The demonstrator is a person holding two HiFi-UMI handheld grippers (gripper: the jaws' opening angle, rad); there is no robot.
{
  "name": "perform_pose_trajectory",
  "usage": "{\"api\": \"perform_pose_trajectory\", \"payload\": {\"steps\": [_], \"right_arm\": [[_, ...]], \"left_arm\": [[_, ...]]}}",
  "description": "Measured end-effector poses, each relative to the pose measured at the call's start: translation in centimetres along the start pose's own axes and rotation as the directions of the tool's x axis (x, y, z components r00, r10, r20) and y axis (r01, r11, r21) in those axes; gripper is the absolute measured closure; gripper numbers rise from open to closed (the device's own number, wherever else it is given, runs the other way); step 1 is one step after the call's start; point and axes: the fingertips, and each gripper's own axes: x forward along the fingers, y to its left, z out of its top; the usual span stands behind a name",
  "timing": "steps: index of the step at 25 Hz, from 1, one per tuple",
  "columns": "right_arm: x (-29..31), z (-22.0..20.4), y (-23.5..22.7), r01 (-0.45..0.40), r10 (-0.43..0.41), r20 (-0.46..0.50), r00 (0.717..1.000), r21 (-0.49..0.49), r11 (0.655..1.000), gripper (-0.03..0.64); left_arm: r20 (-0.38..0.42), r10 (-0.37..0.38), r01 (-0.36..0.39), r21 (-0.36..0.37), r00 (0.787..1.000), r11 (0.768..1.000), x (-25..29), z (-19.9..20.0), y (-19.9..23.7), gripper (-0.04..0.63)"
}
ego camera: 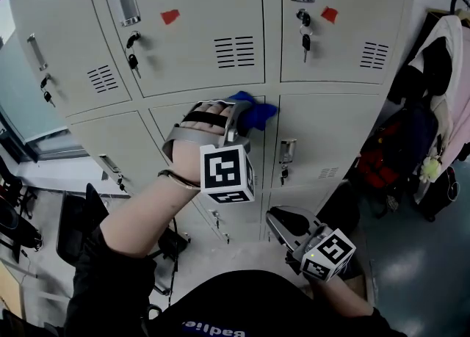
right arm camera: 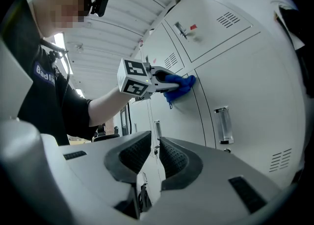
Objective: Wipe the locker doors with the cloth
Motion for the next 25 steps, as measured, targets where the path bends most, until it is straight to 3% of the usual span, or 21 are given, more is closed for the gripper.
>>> {"api": "perform_pose_trajectory", "payload": {"steps": [4,9,17,25], "right_arm": [[0.0,-0.5,-0.1,-0.003,0.003,-0.017,1.0,0.009,1.0,0.569],[-0.2,-1.3,-0.3,0.004,-0.003,-0.045,0.999,0.021,1.0,0.569],[-0.7,-2.4,-0.5,0.018,-0.015,-0.084,0.996,0.029,0.999,0.569],[-2.3,-3.2,-1.7,0.078,-0.073,-0.118,0.99,0.033,0.996,0.569]], "left_arm": [[0.0,0.019,-0.019,-0.012,1.0,1.0,0.6,0.1,-0.7,0.491],[0.012,-0.019,0.019,-0.02,1.0,1.0,1.4,0.0,-3.6,0.492],[0.018,-0.148,0.148,-0.011,0.989,0.989,3.9,-0.4,-11.7,0.492],[-0.004,-0.304,0.304,0.008,0.953,0.953,6.2,-1.9,-22.3,0.492]]}}
